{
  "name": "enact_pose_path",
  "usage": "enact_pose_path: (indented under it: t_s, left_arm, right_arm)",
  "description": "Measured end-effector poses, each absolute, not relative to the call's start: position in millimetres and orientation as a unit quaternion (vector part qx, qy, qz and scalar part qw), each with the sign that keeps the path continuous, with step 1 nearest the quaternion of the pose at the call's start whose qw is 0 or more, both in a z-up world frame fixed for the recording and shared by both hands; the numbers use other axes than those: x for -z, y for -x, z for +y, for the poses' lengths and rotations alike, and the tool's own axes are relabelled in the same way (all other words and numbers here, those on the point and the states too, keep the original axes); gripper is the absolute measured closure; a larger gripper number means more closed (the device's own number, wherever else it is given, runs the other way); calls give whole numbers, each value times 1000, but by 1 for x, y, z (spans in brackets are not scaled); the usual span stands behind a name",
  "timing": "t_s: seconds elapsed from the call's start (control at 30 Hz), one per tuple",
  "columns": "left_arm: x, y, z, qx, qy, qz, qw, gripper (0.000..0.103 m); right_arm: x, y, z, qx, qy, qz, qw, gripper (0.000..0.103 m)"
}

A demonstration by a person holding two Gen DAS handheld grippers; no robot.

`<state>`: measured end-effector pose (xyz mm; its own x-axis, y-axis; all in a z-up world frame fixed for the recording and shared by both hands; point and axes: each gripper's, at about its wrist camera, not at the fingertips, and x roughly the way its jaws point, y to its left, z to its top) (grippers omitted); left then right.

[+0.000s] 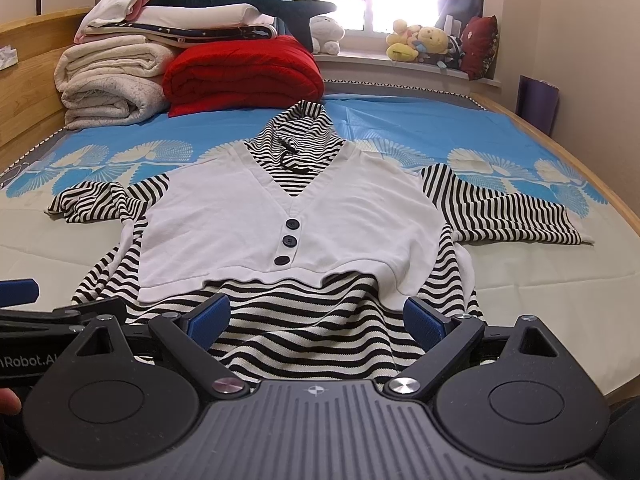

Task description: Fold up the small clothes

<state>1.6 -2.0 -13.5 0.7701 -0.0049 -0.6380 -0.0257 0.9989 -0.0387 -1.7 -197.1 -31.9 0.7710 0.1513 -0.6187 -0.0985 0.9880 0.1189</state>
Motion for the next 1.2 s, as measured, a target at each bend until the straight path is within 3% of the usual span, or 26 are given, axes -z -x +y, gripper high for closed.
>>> enact_pose_path:
  t_s: [0.2,0.3,0.37,0.43,0.5,0.63,0.8,1.0,1.1,1.17,1.2]
  left_arm:
    - [-5,-1,-2,-16,-10,303,953,9]
    - [-20,-12,4,-21,-33,284,958,28]
    - [-33,-27,15,-10,-26,295,955,50]
    - [-44,-46,27,-2,-14,308,951,55]
    - [-57,-69,42,6,-18,293,956,63]
    - [-58,-137,89,-10,-23,309,951,76]
    - [-29,-220,195,-98,19,364,926,76]
    - [7,-252,322,-214,78,384,895,76]
    - [19,-244,380,-257,178,376,873,59]
    - [43,-245,415,-265,272,372,847,40]
    - [53,-244,427,-266,309,375,832,38]
  right_arm:
    - [33,0,-201,-58,-52,319,944,15]
    - [31,1,-205,-56,-77,301,949,21]
    - [30,3,-208,-53,-91,275,956,30]
    - [29,3,-212,-53,-98,258,960,42]
    - [28,1,-214,-45,-91,262,960,48]
    - [26,-10,-226,-35,-112,296,948,50]
    - [4,-39,-235,-43,-98,310,945,50]
    - [-35,-123,-232,-94,-81,283,951,47]
    - [-40,-174,-221,-117,-73,269,953,43]
    - [-37,-208,-209,-125,-64,265,954,40]
    - [-32,-223,-206,-132,-67,265,953,39]
